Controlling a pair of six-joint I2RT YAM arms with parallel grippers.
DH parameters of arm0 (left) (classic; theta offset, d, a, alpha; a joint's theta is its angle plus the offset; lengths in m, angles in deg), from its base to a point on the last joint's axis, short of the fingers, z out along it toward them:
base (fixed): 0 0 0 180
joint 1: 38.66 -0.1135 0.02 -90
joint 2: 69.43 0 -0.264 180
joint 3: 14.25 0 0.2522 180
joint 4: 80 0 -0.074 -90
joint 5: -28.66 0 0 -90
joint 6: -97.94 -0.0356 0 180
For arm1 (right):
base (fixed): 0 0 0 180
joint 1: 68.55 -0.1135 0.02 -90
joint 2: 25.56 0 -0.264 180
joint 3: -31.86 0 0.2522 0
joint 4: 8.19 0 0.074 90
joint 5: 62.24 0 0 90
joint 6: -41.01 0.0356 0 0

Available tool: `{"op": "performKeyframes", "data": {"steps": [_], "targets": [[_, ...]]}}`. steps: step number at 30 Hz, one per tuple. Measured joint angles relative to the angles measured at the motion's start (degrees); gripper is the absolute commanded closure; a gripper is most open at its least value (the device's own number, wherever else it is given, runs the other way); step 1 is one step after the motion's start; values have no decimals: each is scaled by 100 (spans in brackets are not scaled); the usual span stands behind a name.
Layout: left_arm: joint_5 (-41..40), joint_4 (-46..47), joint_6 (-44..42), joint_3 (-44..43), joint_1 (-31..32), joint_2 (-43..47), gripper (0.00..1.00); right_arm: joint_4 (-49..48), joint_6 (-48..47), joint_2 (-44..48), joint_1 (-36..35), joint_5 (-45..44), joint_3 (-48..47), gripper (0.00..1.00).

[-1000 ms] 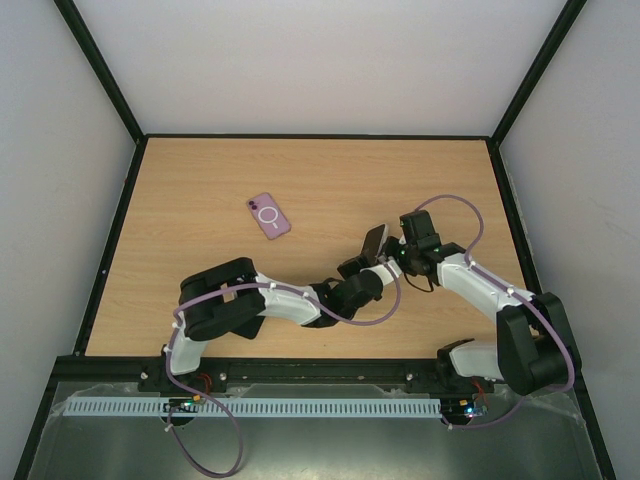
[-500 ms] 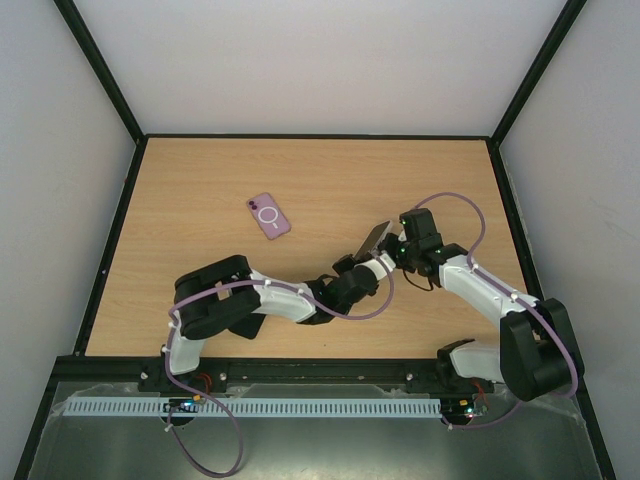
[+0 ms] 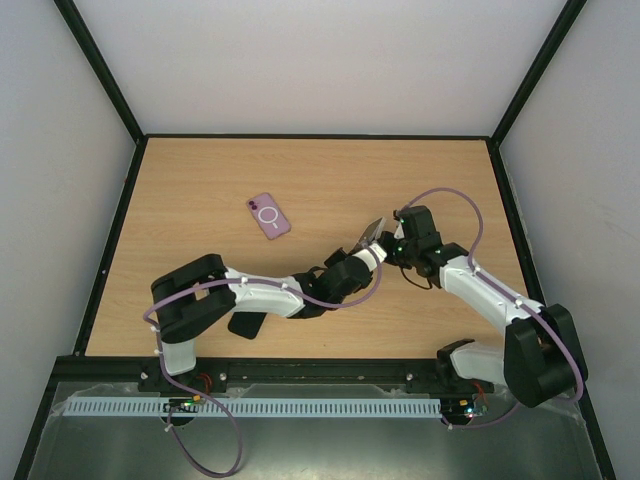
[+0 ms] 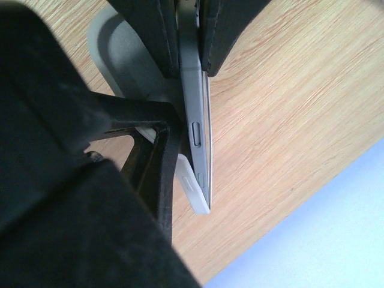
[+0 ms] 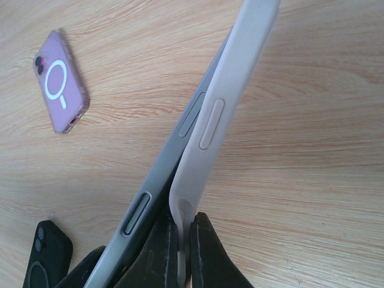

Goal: Take the phone out of the phone case

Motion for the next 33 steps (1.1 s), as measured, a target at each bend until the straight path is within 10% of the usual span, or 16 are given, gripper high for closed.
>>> {"op": "performKeyframes", "data": {"steps": [23, 33], "targets": [[455, 129, 1047, 710, -260, 1478, 97, 463, -1331, 566, -232, 216, -697, 98], [531, 129, 1934, 1071, -968, 2555, 97, 566, -2406, 503, 63, -1414, -645, 98]]}}
